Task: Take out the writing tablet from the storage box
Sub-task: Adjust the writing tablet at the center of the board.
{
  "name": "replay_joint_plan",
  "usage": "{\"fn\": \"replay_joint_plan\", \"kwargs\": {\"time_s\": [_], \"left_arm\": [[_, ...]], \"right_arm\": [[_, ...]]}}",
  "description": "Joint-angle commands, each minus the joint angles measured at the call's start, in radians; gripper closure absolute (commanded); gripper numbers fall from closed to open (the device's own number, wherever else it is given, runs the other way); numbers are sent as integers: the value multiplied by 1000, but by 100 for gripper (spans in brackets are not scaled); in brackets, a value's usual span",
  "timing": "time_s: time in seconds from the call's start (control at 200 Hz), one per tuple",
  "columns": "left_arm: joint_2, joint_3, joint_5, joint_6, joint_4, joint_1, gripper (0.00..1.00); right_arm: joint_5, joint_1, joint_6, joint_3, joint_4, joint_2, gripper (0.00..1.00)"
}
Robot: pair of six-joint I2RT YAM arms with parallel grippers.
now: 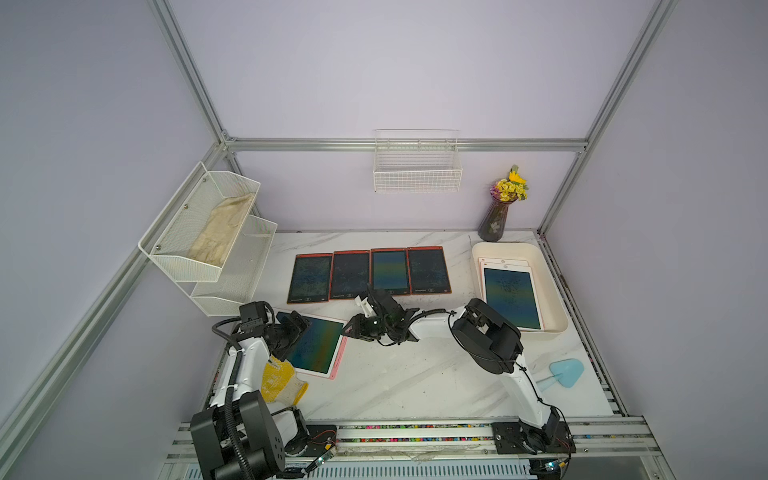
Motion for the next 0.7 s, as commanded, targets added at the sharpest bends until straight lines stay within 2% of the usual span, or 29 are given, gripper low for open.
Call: {"fn": "replay_joint_plan", "kwargs": {"time_s": [0.0, 0.34, 0.695], "left_arm": [[32, 15, -36, -2, 35, -11, 10], [133, 10, -111, 7, 63, -72, 11], [268, 5, -117, 9, 128, -129, 11]], "right_arm": [[11, -15, -16, 28, -37, 40, 58], [-29, -22, -25, 78, -31, 85, 58], [-73, -54, -20, 157, -17, 135, 59]]}}
